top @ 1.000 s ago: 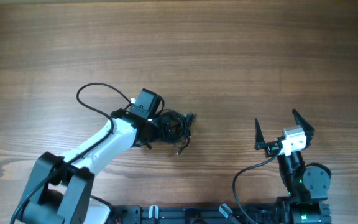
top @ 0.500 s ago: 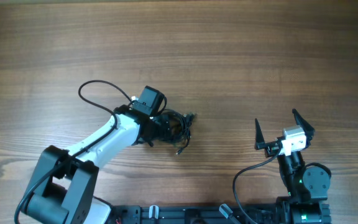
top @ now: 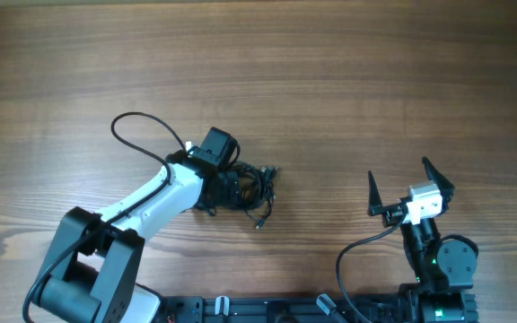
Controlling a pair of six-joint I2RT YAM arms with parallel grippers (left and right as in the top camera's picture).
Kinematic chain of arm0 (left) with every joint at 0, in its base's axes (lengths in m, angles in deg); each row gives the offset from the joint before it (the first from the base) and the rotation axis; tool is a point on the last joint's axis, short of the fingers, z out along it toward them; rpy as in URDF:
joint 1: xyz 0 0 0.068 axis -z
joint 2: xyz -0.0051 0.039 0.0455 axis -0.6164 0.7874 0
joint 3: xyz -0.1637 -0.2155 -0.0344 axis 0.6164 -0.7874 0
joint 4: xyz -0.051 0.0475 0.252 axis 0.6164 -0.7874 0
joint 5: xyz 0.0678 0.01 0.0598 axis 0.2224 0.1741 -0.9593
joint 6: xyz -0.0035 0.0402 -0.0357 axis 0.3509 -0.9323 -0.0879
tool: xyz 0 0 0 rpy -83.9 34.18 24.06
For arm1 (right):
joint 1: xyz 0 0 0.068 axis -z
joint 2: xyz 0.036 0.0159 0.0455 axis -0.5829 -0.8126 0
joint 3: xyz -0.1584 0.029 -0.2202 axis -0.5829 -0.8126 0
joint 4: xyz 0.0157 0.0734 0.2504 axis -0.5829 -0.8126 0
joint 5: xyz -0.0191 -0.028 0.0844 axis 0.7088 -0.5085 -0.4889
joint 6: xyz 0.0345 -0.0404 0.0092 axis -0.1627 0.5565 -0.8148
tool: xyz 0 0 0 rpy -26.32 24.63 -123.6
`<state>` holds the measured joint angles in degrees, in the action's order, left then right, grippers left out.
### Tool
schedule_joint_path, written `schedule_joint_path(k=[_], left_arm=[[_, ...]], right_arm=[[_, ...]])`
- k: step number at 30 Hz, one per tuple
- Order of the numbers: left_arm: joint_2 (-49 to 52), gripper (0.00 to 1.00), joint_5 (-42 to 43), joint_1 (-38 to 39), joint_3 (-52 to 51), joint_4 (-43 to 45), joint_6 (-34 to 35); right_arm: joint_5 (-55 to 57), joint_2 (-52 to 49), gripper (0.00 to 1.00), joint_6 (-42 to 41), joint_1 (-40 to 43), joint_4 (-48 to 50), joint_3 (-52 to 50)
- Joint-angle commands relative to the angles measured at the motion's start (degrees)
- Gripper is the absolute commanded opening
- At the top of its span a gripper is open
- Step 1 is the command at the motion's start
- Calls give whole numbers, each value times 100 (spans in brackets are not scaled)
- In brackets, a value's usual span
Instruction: Untangle cables
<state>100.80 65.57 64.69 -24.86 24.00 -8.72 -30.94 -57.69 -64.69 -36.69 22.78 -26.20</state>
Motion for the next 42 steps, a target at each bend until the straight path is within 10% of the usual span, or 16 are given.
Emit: schedule_joint_path(k=[1,20,31,37,42], left_arm=[[315,100,-341,-9,-308,59,-612],[315,98,90,525,-337,424,-837],[315,55,92,525,-415,404,-837],[315,4,96,525,-415,428,-837],[313,4,118,522,-407,420,-866]], right_arm=[[101,37,100,13,-2,20,-7],[98,37,100,13,-2,20,-7],[98,37,100,13,-2,20,-7],[98,37,100,11,-2,20,-7],[98,37,100,13,-2,20,-7]])
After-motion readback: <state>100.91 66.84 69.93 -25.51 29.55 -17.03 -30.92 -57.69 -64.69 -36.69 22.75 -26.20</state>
